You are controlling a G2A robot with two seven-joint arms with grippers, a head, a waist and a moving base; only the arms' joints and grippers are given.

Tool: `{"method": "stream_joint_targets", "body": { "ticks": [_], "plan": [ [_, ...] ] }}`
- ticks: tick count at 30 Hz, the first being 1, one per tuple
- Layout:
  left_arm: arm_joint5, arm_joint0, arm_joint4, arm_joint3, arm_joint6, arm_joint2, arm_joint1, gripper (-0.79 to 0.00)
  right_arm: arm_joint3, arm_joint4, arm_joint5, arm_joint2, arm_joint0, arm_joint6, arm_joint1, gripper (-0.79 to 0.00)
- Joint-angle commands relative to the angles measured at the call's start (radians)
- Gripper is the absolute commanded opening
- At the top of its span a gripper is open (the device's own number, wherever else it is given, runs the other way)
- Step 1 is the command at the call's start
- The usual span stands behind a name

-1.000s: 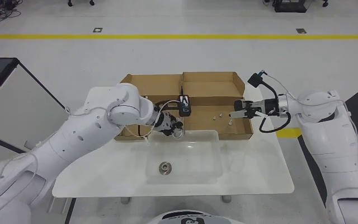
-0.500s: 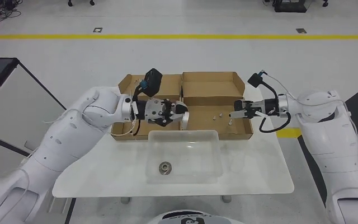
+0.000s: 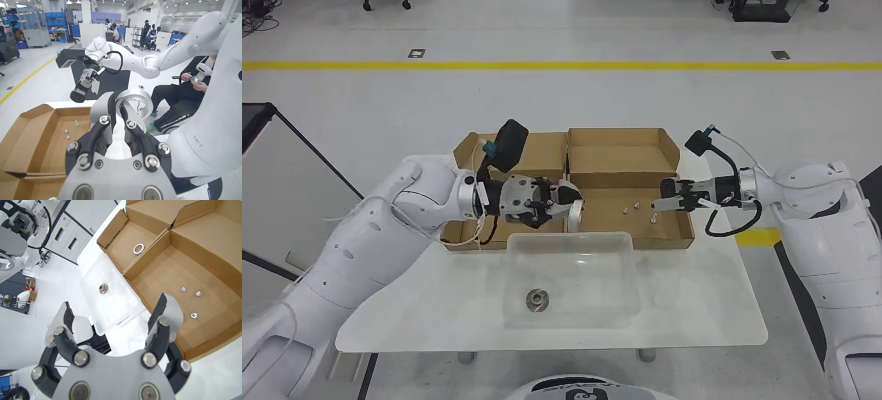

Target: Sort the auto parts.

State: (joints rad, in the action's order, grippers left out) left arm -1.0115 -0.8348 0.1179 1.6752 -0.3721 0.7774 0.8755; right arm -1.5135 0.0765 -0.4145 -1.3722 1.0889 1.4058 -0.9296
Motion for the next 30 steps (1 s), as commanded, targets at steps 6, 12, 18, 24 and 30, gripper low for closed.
{"method": "stream_joint_targets", "body": {
  "ticks": [6,12,18,24,30],
  "plan": [
    [-0.001,-0.055,-0.198,0.080,0.213,0.045,0.019,-0.785,0.000,0.000,0.000,0.000,0.000,0.000,0.000,0.000],
    [-0.001,-0.077,-0.228,0.139,0.216,0.087,0.038,-0.785,0.000,0.000,0.000,0.000,0.000,0.000,0.000,0.000],
    [-0.001,-0.082,-0.201,0.141,0.206,0.104,0.042,-0.785,0.000,0.000,0.000,0.000,0.000,0.000,0.000,0.000],
    [-0.001,-0.102,-0.229,0.177,0.250,0.123,0.048,-0.785,0.000,0.000,0.000,0.000,0.000,0.000,0.000,0.000],
    [-0.001,-0.141,-0.387,0.260,0.383,0.146,0.072,-0.785,0.000,0.000,0.000,0.000,0.000,0.000,0.000,0.000]
  ]
}}
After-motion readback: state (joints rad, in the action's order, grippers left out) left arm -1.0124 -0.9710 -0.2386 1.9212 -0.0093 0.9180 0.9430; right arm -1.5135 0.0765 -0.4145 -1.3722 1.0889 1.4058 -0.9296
